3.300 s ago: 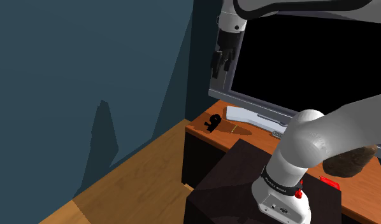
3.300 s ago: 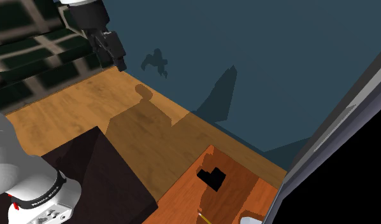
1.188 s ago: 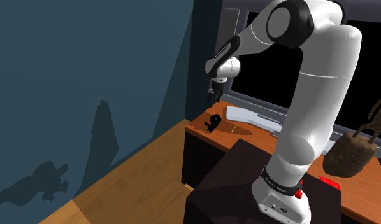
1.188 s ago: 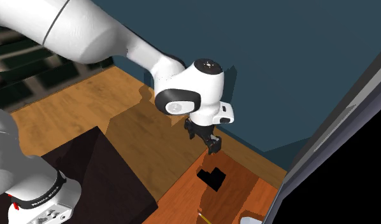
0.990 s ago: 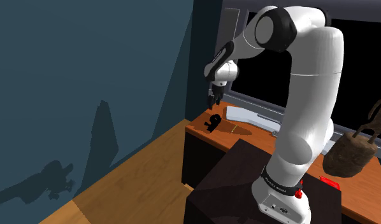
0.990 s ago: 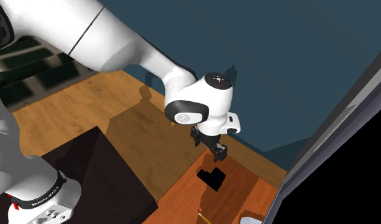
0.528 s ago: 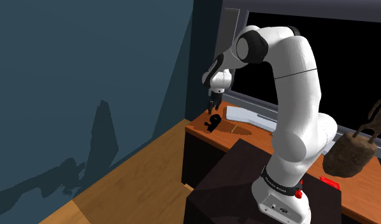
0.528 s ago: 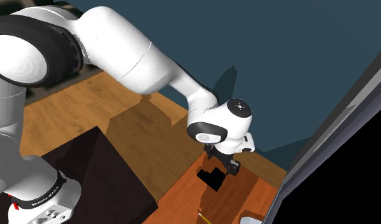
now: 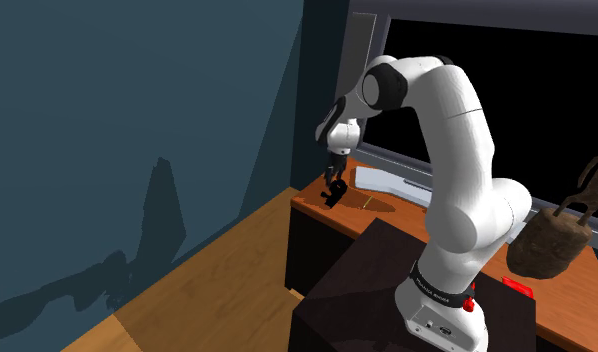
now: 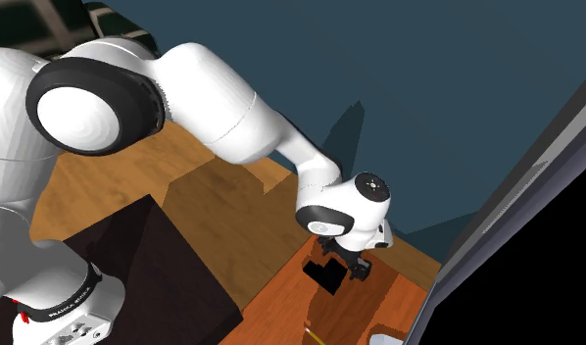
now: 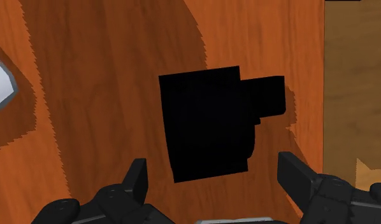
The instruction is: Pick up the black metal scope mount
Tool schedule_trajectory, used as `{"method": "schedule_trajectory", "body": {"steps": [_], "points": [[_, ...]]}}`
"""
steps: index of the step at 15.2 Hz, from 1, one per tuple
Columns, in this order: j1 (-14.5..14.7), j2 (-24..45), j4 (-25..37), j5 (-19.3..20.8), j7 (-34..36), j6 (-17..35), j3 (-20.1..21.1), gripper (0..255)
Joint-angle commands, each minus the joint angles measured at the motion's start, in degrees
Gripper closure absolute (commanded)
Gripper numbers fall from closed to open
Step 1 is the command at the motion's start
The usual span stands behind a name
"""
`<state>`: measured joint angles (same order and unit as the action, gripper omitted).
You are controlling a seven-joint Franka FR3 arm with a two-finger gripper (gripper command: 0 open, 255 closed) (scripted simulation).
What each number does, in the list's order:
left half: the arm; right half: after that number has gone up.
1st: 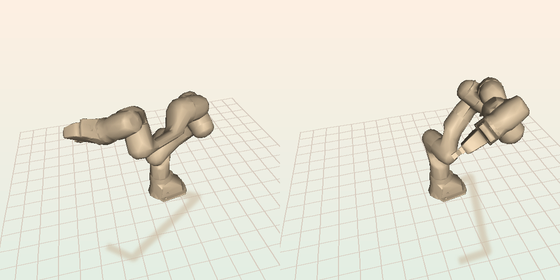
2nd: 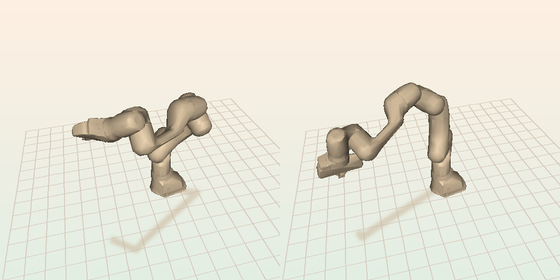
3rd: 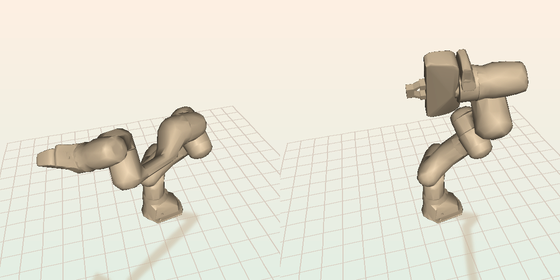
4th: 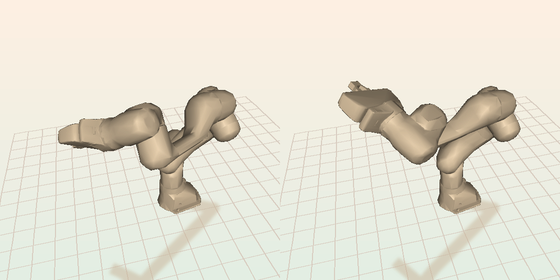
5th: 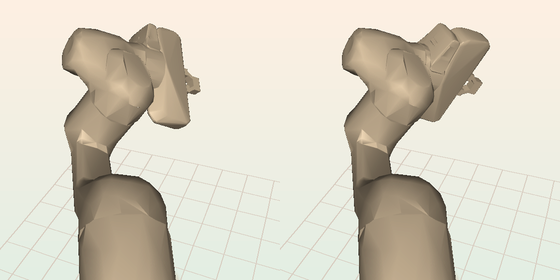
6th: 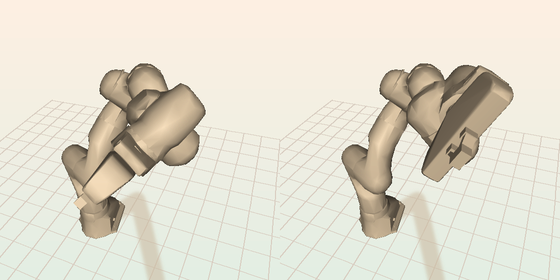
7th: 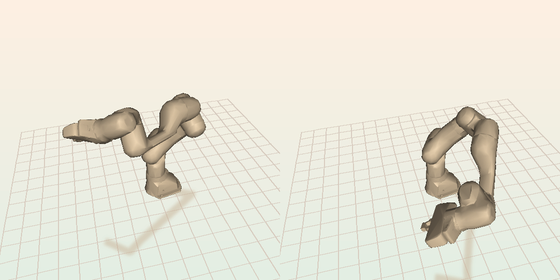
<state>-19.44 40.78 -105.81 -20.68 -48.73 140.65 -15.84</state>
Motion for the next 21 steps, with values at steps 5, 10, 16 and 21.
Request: {"method": "schedule_trajectory", "body": {"steps": [5, 10, 16, 21], "points": [[-0.52, 1.87, 0.76, -0.58, -0.45, 1.11, 0.58, 255], [-0.55, 1.91, 0.80, -0.58, -0.48, 1.11, 0.58, 255], [-0.03, -0.16, 0.13, 0.09, 0.01, -0.29, -0.10, 255], [0.72, -3.26, -0.69, 1.19, 0.76, -2.55, -1.12, 255]]}}
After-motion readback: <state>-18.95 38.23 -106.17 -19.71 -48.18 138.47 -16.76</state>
